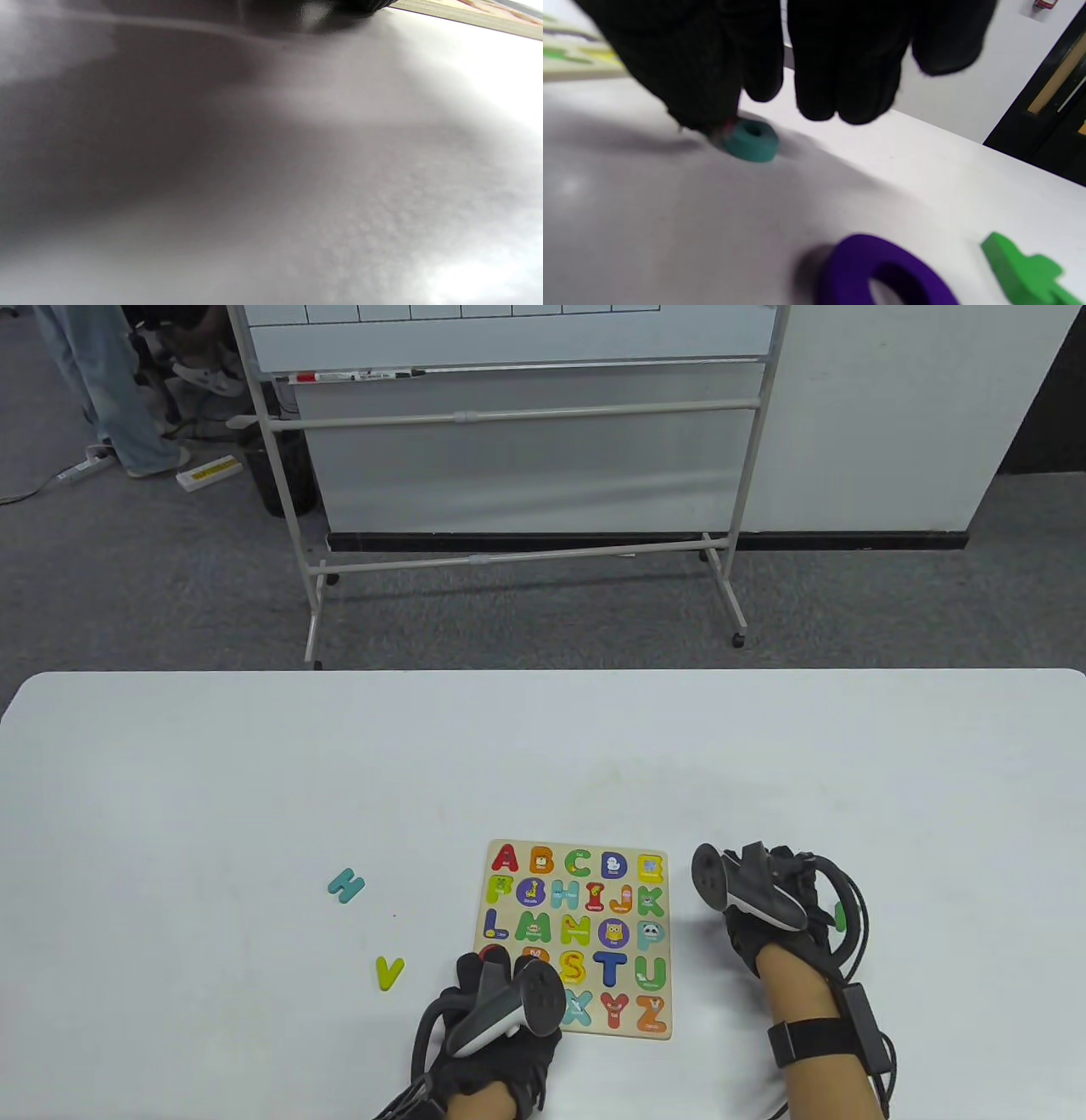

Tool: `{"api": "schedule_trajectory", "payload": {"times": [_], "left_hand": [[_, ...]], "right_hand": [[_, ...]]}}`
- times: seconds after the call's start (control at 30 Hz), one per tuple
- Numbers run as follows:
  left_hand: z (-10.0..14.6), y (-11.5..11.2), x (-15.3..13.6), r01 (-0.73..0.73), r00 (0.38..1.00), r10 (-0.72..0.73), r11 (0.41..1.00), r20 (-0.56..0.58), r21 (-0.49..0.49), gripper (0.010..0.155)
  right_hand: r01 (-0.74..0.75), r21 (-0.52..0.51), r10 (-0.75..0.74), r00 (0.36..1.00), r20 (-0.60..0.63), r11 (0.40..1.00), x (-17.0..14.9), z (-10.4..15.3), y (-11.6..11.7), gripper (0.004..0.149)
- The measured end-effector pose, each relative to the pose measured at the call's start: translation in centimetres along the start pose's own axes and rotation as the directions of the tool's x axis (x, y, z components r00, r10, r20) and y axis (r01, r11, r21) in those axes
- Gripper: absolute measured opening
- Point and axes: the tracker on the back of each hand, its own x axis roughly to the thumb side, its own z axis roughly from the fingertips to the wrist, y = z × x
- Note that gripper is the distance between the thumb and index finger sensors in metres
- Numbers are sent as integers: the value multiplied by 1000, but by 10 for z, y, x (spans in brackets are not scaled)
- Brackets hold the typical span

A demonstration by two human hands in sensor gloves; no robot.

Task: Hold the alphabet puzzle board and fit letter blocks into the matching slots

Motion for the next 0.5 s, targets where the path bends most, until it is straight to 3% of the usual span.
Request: {"api": "schedule_trajectory", "payload": {"times": [0.17, 0.3, 0.5], "left_hand": [[0, 0, 0, -3, 1000, 3, 1000, 2, -1, 79], [0, 0, 0, 1, 1000, -1, 1000, 1, -5, 79], [0, 0, 0, 2, 1000, -2, 1000, 0, -5, 79]], "right_hand": [[14, 20, -14, 1000, -3, 1000, 4, -4, 6, 58], [-10, -45, 10, 1000, -3, 999, 10, -3, 9, 55], [42, -47, -42, 999, 0, 998, 4, -3, 9, 55]]}}
